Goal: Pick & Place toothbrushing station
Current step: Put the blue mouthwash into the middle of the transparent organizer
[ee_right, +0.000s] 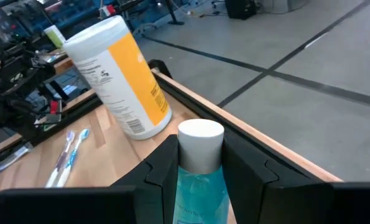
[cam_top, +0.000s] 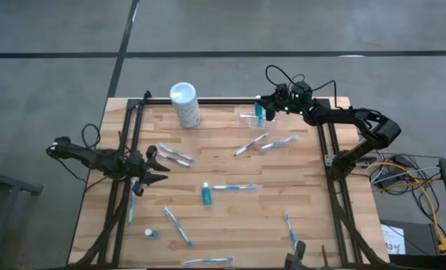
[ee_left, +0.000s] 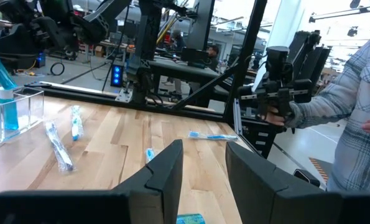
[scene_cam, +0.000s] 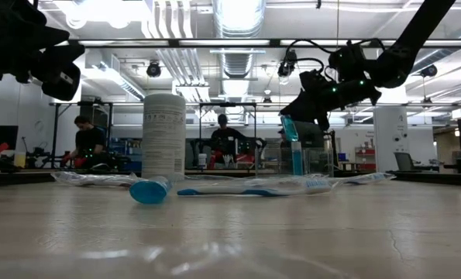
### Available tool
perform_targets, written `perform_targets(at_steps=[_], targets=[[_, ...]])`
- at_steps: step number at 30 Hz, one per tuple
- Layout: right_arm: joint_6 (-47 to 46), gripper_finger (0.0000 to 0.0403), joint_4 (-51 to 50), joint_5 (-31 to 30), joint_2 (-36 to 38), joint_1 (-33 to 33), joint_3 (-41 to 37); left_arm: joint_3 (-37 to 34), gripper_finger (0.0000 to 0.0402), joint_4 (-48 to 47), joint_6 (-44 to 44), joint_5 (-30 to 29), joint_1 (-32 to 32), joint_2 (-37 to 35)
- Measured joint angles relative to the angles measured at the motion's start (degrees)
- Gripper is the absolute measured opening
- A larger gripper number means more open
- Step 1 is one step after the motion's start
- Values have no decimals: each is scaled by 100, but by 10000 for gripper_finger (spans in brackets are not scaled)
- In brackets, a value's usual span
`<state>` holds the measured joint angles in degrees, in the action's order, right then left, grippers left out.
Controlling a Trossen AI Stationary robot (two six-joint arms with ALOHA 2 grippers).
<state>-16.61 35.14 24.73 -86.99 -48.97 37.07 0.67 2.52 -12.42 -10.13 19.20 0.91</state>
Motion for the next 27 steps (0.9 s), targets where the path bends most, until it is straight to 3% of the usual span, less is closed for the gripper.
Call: perform_targets(at_steps=[13,27], targets=[[-113,99,27,527,-845,-7,300,0,126,0,2,-1,0,0],[73,106,-51,360,-600,-7,309,0,126,0,0,0,0,0]])
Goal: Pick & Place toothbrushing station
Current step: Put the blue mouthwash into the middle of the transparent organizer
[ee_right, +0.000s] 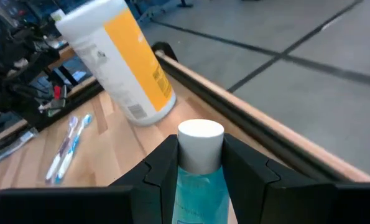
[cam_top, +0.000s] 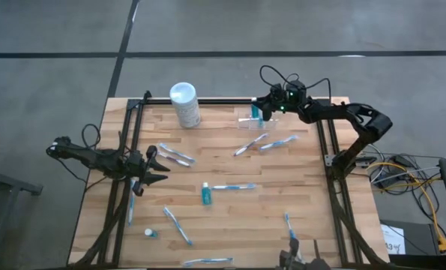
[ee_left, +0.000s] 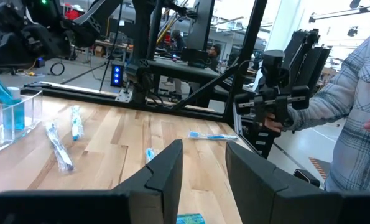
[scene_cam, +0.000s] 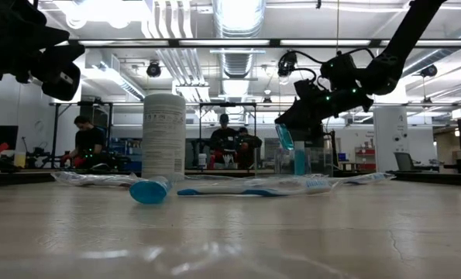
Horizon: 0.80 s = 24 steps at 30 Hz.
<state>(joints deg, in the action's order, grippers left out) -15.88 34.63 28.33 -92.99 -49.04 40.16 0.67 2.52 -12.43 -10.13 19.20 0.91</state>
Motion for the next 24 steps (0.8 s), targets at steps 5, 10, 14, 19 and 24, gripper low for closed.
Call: perform_targets(at_steps=[5,10,14,19,24], targets=[[120,107,-358,-192,-21,0,-1,0,126,0,0,-2,0,-1],[44,111,-435,-194,-31,0,-4,0,126,0,2,0,0,-1],[-87,120,-443,-196,-31,0,-4,0,126,0,2,0,0,0],[-92,130,-446,-305,-31,0,-4,0,126,0,1,-1,0,0],[-109,142,-456,-303,-29,-1,-4,0,126,0,0,0,0,0]])
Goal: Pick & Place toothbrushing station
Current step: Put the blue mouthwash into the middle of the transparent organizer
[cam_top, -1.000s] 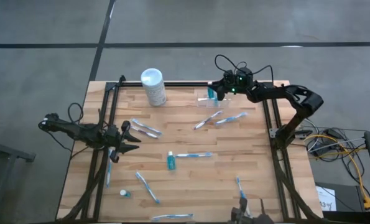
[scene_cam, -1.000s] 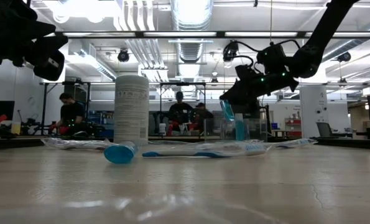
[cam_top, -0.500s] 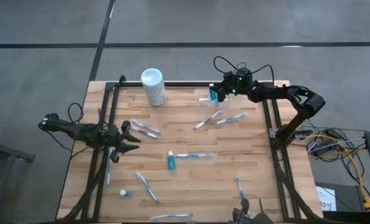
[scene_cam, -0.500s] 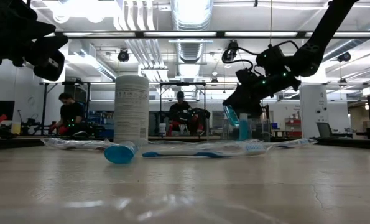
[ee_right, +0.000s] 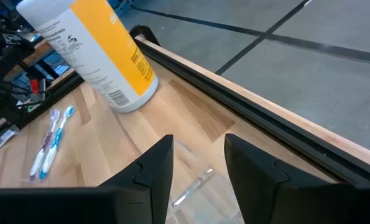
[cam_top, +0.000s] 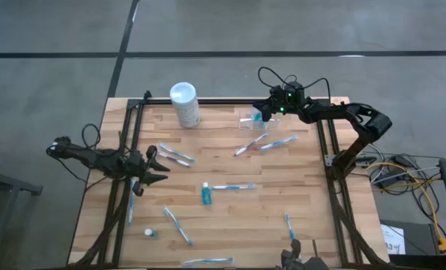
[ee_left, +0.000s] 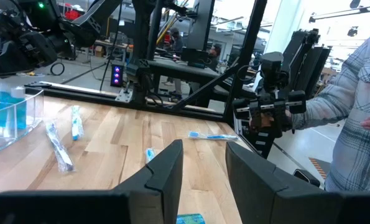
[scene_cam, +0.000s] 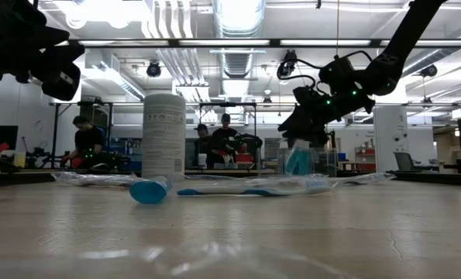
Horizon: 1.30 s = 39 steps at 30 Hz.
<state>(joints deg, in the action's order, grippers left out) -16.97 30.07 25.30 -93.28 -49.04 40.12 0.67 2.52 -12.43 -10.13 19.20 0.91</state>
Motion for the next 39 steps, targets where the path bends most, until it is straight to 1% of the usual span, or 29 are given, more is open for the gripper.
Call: perform_targets(at_steps=[7,13,18,22,25,30,34,39], targets=[[0,156,-32,2,1,1,-1,0,126,0,1,0,0,-1],[-12,154,-32,46,24,3,-2,0,126,0,2,0,0,-2],[-644,143,-31,414,265,9,-4,0,126,0,0,-2,0,0],[-651,132,-209,708,601,169,98,0,126,0,2,-2,0,-2],[-263,125,-712,770,910,397,320,0,126,0,0,0,0,0],[340,115,-1978,738,1261,793,915,0,126,0,2,-1,0,-2],[448,114,-2831,734,1308,1025,1363,0,126,0,2,0,0,0],[531,118,-3821,728,1198,1283,1879,0,126,0,1,0,0,-1]])
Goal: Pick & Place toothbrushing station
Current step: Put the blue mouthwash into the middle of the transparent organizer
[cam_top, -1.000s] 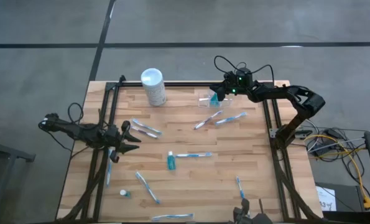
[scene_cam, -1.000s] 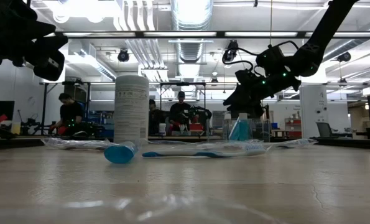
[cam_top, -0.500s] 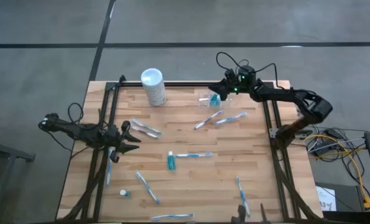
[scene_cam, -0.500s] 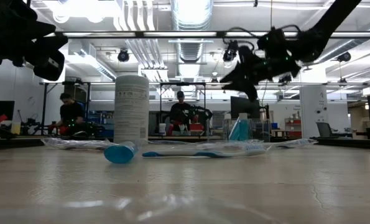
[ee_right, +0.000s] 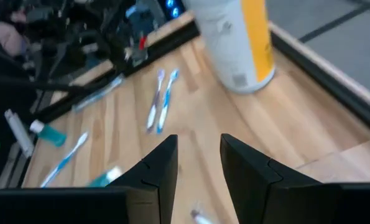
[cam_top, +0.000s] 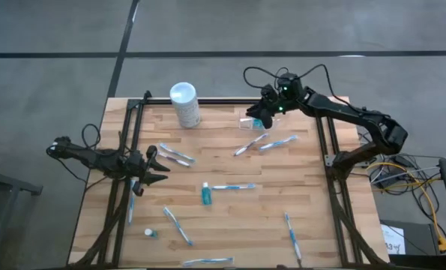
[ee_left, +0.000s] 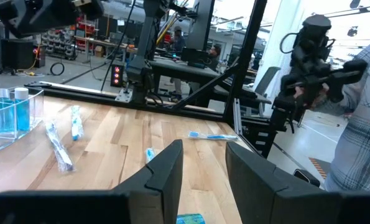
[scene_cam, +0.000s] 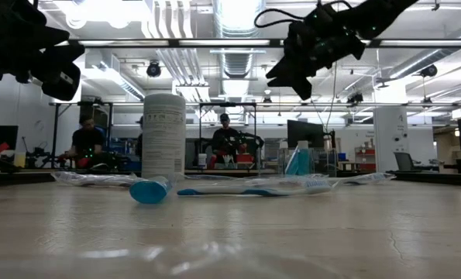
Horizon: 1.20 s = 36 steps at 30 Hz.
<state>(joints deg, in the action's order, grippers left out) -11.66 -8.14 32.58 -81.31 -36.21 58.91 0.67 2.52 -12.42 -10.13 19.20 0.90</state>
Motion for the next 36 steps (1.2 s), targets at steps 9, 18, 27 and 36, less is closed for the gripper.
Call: perform_targets(at_steps=[9,18,27,36], targets=[[-8,111,-821,-9,-45,686,568,0,126,0,1,-2,0,-1],[-465,127,-1507,-578,-45,1191,858,0,126,0,2,0,0,1],[-779,132,-1698,-596,-40,1523,750,0,126,0,1,-2,0,-1],[-1499,128,-1959,-1344,-13,1851,747,0,126,0,0,-1,0,0]])
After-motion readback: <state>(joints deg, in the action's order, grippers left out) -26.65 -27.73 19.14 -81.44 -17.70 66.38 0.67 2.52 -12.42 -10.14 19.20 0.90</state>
